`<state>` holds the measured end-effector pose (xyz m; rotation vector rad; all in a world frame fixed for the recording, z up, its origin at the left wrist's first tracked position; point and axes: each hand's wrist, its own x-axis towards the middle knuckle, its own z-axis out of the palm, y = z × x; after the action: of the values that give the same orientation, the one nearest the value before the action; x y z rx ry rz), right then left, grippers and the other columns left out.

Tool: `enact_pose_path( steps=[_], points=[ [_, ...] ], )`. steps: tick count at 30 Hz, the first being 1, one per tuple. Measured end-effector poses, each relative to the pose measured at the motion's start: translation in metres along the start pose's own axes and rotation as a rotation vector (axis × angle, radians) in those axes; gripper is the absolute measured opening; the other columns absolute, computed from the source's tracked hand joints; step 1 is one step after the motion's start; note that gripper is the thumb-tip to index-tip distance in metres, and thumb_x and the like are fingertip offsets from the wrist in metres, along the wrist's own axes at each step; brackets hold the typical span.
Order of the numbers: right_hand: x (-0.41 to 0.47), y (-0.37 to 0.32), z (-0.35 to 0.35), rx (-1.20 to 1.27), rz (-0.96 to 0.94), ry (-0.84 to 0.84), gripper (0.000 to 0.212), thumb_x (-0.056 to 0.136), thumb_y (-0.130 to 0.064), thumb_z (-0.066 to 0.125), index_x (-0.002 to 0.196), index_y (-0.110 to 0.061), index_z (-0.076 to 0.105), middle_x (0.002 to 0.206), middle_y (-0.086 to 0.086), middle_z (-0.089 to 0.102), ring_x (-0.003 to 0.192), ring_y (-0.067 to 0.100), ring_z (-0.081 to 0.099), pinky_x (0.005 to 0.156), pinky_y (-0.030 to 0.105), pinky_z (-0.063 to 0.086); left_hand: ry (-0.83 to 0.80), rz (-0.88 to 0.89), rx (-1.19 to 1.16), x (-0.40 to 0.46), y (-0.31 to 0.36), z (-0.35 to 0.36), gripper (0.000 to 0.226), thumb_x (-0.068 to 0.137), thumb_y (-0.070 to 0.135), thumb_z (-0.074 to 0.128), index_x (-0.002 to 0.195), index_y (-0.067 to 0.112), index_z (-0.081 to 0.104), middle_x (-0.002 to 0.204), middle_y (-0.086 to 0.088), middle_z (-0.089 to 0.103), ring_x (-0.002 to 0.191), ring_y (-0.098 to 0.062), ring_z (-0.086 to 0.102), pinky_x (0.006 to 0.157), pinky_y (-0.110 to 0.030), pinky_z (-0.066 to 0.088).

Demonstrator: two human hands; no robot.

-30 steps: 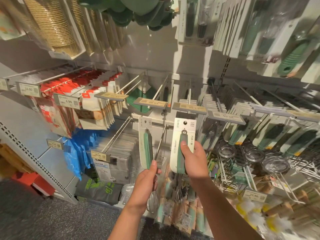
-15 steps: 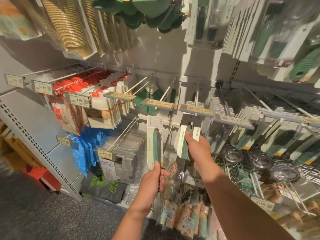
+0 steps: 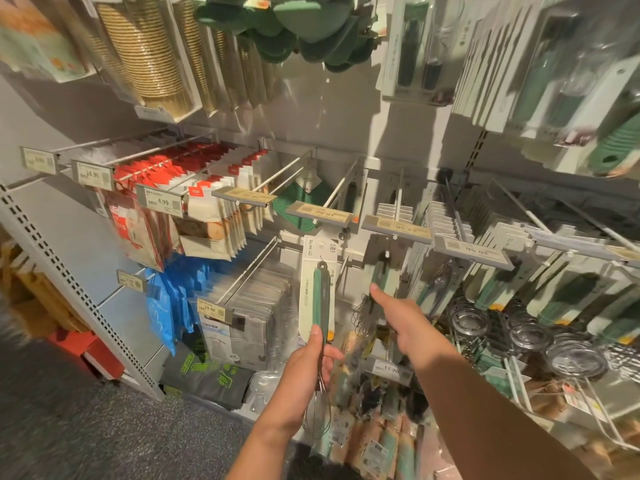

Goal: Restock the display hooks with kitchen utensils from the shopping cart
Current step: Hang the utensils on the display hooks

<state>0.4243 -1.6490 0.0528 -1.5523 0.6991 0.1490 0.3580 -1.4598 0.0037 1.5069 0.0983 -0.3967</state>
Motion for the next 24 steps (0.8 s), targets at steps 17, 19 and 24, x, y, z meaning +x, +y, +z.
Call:
enact_pose_path(
  steps=[17,19,24],
  points=[
    [-0.036,0.015,0.028,0.115,-0.066,-0.292,0.047,0.101,-0.057,0.055,0.122,-0.019,0.073,0.111,0.005,0.079,0.105,0.023,0.075,0.097,0.044,0.058,-0.148,-0.004,-0.012,-0.004,0.003,0.011,0.075,0.092,0.074,0.024,0.047,0.026,0.061,0.085,-0.014,0.058,0.057,-0.014,0.053,0.065,-0.030,0.043],
    [-0.039,0.016,0.032,0.127,-0.138,-0.318,0.055,0.090,-0.066,0.064,0.124,-0.025,0.073,0.120,0.000,0.076,0.117,0.022,0.070,0.110,0.048,0.048,-0.149,-0.018,-0.020,-0.003,0.000,0.010,0.076,0.091,0.075,0.026,0.053,0.024,0.068,0.075,-0.008,0.058,0.057,-0.014,0.053,0.065,-0.031,0.043],
    [-0.044,0.018,0.036,0.108,-0.347,-0.198,0.028,0.099,-0.043,0.065,0.117,-0.023,0.074,0.114,-0.005,0.077,0.112,0.019,0.071,0.105,0.050,0.052,-0.197,-0.010,-0.072,-0.006,0.004,0.013,0.063,0.107,0.053,0.032,0.093,0.008,0.075,0.057,0.009,0.060,0.052,-0.006,0.057,0.057,-0.022,0.048]
  ],
)
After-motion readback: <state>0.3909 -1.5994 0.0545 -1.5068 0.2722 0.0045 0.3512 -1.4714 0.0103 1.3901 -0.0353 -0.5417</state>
